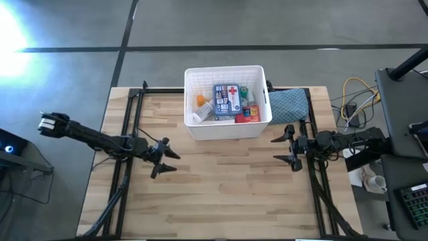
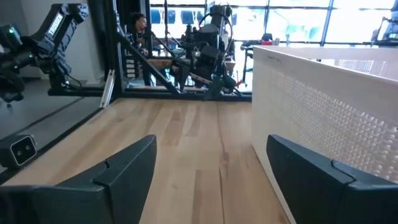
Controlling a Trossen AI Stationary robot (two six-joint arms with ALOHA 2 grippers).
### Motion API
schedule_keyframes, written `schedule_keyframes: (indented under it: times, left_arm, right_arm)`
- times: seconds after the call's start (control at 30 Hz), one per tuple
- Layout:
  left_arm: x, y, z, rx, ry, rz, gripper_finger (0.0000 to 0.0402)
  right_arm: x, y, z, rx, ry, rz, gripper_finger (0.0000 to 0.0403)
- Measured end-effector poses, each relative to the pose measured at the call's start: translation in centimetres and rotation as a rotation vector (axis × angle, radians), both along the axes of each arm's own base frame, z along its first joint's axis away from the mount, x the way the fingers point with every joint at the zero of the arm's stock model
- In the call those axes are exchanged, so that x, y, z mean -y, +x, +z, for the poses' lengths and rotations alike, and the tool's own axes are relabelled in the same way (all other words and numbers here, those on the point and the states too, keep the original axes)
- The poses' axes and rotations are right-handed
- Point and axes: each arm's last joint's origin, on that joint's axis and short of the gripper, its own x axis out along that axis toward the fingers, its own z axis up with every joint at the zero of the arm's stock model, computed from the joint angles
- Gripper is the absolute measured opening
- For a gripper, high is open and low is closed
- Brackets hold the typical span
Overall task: Pick & place medical supplies in basket/bin
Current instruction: Return to Home Position
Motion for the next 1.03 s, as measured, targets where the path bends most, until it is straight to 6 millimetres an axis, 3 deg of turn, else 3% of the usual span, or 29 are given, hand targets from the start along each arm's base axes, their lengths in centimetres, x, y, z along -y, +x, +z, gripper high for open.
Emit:
schedule_keyframes:
  times: [1.03]
  left_arm:
    - [0.02, 0.12, -0.56, -0.045, 0.007, 0.0, 0.0271]
  right_arm:
    - [0.0, 0.0, 0.0, 0.0, 0.0, 0.0, 0.0301]
